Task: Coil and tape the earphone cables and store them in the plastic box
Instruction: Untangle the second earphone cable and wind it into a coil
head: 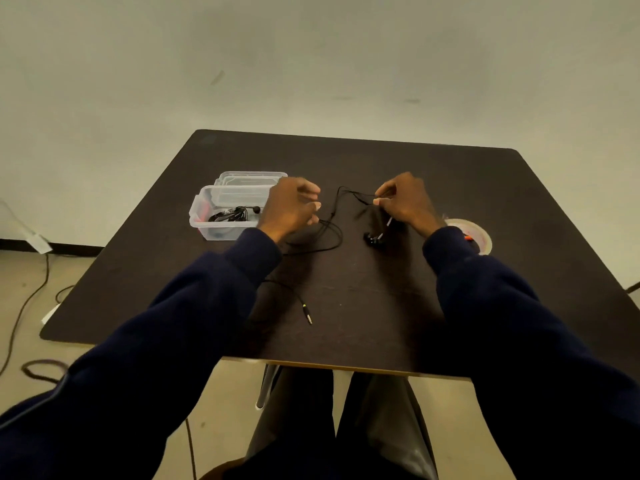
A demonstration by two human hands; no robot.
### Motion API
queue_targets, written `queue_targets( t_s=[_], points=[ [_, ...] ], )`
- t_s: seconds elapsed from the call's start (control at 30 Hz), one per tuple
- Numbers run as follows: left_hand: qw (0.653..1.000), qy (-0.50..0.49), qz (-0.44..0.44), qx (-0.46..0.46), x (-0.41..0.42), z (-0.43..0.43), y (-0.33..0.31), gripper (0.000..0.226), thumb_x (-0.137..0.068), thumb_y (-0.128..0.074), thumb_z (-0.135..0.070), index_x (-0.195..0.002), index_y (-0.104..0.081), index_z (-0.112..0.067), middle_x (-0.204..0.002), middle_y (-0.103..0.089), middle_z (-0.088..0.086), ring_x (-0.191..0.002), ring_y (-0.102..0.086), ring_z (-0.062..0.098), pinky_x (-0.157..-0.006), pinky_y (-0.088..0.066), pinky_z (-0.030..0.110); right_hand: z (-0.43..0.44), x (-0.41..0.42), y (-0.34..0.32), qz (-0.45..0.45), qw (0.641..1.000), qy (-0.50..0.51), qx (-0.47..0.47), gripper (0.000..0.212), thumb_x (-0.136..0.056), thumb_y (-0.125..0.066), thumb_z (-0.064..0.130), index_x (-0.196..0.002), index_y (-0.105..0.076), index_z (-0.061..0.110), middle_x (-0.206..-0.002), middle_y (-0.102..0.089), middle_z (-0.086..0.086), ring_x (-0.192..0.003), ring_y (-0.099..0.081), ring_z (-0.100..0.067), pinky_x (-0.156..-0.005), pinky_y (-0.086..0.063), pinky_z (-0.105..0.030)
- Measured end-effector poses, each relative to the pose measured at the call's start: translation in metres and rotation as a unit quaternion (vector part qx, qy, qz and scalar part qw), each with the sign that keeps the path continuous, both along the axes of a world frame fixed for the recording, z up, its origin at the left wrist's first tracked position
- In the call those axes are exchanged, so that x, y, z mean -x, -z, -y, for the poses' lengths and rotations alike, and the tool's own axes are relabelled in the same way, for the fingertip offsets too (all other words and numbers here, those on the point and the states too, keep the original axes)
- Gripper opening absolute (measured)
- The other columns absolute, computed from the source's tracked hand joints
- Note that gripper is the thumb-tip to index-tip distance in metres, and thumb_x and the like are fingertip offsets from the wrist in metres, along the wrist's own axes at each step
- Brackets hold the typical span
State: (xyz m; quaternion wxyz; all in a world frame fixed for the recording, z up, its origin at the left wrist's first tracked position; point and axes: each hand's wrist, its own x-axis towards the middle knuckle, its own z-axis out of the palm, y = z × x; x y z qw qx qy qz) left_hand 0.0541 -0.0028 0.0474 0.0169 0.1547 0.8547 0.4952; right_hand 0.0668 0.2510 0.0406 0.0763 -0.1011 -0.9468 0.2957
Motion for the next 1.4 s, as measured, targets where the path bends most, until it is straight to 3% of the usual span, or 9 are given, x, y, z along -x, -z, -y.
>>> queue_targets(
  t_s=[0.17,0.33,0.5,0.63,0.77,1.03,1.13,1.23,1.4],
  points=[
    [0.995,0.064,-0.009,-0.074,-0.042,0.034,0.000,0.010,-0.092,-0.072,0.001,-0.101,-0.076,-0.001,-0.092,-0.078,0.013,-0.073,-0.075,0.020,-0.066,-0.061,0.025,0.017,-0.030,0.008,-0.090,0.993,-0.026,-0.066,0.021,-0.089,-0.078,0.009,-0.110,-0.077,0.010,-0.119,-0.074,-0.010,-0.111,-0.070,-0.023,-0.093,-0.052,-0.026],
    [0.991,0.133,-0.005,-0.016,-0.075,0.054,0.009,0.010,-0.087,-0.078,-0.002,-0.097,-0.077,0.000,-0.085,-0.077,0.016,-0.075,-0.074,0.031,-0.075,-0.061,0.033,0.064,-0.069,0.015,-0.163,0.976,-0.103,-0.104,0.014,-0.088,-0.078,0.007,-0.102,-0.078,0.010,-0.126,-0.069,-0.008,-0.122,-0.059,-0.023,-0.103,-0.047,-0.034],
    [0.997,0.065,-0.028,0.003,-0.089,0.060,0.017,0.012,-0.087,-0.077,0.000,-0.093,-0.079,-0.010,-0.086,-0.078,0.004,-0.074,-0.073,0.006,-0.072,-0.057,0.020,0.088,-0.083,0.025,-0.162,0.963,-0.124,-0.174,0.018,-0.086,-0.077,0.003,-0.103,-0.078,0.008,-0.139,-0.064,-0.010,-0.144,-0.043,-0.029,-0.125,-0.018,-0.042],
    [0.989,0.052,0.013,0.140,-0.110,0.059,0.015,0.010,-0.088,-0.079,-0.025,-0.080,-0.075,-0.021,-0.079,-0.073,-0.006,-0.070,-0.068,0.004,-0.070,-0.059,0.028,0.090,-0.099,0.030,-0.152,0.972,-0.148,-0.102,0.014,-0.089,-0.073,0.002,-0.100,-0.077,0.010,-0.120,-0.071,-0.006,-0.127,-0.054,-0.023,-0.109,-0.046,-0.042],
    [0.939,-0.040,-0.038,0.338,-0.145,0.037,0.021,0.049,-0.088,-0.066,-0.065,-0.082,-0.061,-0.016,-0.080,-0.062,-0.001,-0.079,-0.061,0.020,-0.067,-0.040,0.032,0.099,-0.109,0.031,-0.123,0.978,-0.144,-0.090,0.017,-0.089,-0.075,0.005,-0.104,-0.078,0.013,-0.112,-0.074,-0.003,-0.110,-0.061,-0.019,-0.095,-0.053,-0.038],
    [0.933,-0.012,0.034,0.357,-0.139,0.030,0.002,0.041,-0.093,-0.074,-0.031,-0.123,-0.056,-0.009,-0.123,-0.062,0.013,-0.117,-0.060,0.033,-0.090,-0.050,0.039,0.104,-0.130,0.032,-0.118,0.981,-0.152,0.007,0.023,-0.092,-0.070,0.002,-0.112,-0.076,0.010,-0.113,-0.075,-0.004,-0.105,-0.068,-0.012,-0.096,-0.057,-0.030],
    [0.950,0.003,0.051,0.309,-0.133,0.032,0.002,0.029,-0.091,-0.076,-0.027,-0.110,-0.065,-0.009,-0.110,-0.069,0.008,-0.102,-0.065,0.023,-0.079,-0.050,0.033,0.107,-0.134,0.036,-0.150,0.975,-0.153,0.051,0.026,-0.092,-0.069,0.001,-0.113,-0.077,0.014,-0.112,-0.076,0.001,-0.103,-0.068,-0.004,-0.095,-0.057,-0.028],
    [0.989,0.033,0.082,0.116,-0.124,0.034,0.006,0.016,-0.088,-0.079,-0.025,-0.080,-0.079,-0.011,-0.075,-0.076,0.002,-0.068,-0.068,0.008,-0.069,-0.055,0.030,0.112,-0.134,0.034,-0.146,0.955,-0.202,0.159,0.038,-0.095,-0.062,-0.002,-0.129,-0.069,0.014,-0.126,-0.071,0.003,-0.120,-0.064,-0.004,-0.103,-0.053,-0.025],
    [0.966,0.028,0.142,-0.213,-0.108,0.035,-0.007,0.013,-0.089,-0.077,-0.010,-0.094,-0.078,0.002,-0.081,-0.078,0.011,-0.070,-0.072,0.015,-0.067,-0.060,0.024,0.104,-0.121,0.015,-0.101,0.912,-0.227,0.326,0.020,-0.103,-0.056,0.007,-0.115,-0.072,0.006,-0.102,-0.075,-0.009,-0.095,-0.072,-0.021,-0.088,-0.058,-0.028]
  ],
)
